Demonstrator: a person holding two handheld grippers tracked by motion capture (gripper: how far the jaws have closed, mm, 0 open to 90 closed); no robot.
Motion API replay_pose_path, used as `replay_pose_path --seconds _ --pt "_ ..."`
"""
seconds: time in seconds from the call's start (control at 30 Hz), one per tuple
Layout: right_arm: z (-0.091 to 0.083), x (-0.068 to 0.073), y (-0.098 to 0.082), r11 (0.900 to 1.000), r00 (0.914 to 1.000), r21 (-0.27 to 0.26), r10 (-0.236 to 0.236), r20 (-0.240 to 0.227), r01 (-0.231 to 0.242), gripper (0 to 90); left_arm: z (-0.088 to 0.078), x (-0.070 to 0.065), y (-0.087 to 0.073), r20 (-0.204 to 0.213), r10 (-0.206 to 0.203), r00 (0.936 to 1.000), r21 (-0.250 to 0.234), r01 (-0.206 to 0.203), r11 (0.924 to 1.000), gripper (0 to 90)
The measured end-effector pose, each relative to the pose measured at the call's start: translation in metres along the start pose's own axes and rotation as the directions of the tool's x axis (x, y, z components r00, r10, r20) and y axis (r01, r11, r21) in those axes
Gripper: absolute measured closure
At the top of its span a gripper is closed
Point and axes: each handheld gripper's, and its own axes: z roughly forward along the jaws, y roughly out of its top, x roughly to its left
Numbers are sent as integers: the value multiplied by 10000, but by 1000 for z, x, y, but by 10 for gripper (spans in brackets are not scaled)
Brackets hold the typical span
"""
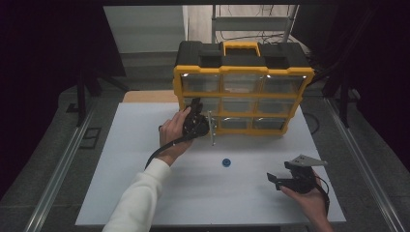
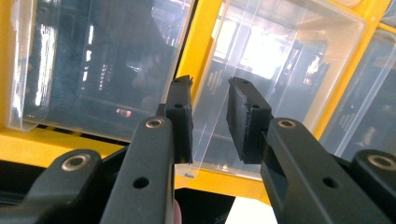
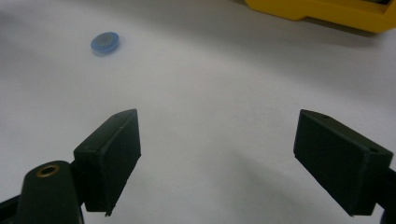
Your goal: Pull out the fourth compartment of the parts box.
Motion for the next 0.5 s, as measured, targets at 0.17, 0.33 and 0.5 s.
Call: replay_pose_path --seconds 0.17,0.33,0.5 --pt "0 0 0 10000 10000 -5 -7 -9 7 152 -3 0 -1 -3 -29 10000 -73 29 10000 712" --pt "0 0 0 10000 10000 -20 7 -4 -7 153 -7 -2 -1 10 -13 10000 -113 13 9999 713" --pt "0 0 0 10000 10000 -23 -1 5 1 152 -9 -2 0 9 -24 10000 -108 24 9999 713"
